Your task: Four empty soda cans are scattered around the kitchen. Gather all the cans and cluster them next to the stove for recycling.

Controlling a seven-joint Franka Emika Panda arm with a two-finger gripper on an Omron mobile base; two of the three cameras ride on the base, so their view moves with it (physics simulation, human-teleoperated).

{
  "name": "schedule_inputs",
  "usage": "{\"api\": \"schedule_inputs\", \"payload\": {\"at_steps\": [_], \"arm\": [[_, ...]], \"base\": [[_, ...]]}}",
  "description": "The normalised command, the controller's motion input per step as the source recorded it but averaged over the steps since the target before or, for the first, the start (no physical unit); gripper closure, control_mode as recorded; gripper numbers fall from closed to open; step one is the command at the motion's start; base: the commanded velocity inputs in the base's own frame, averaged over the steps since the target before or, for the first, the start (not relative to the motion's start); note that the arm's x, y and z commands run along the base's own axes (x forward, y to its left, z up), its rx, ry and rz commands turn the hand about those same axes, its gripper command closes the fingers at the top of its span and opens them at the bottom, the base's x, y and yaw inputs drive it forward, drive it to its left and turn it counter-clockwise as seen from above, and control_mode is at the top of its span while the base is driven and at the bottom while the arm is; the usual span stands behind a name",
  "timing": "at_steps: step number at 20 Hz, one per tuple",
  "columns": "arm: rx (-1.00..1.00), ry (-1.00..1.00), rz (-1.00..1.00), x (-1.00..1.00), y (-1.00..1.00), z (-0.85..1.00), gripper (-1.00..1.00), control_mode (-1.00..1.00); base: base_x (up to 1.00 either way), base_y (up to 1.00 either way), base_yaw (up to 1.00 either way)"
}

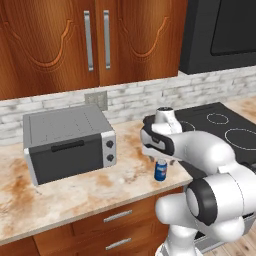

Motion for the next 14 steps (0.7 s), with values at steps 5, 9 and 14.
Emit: {"api": "schedule_inputs", "payload": {"at_steps": [5,9,14], "arm": [[0.00,0.00,-0.13,0.00,0.03,-0.23,-1.00,-1.00],[0.00,0.01,-0.12,0.00,0.00,-0.35,-1.00,-1.00],[0.00,0.00,-0.12,0.00,0.00,-0.36,-1.00,-1.00]], "base": [[0.00,0.00,0.00],[0.00,0.00,0.00],[0.00,0.00,0.00]]}}
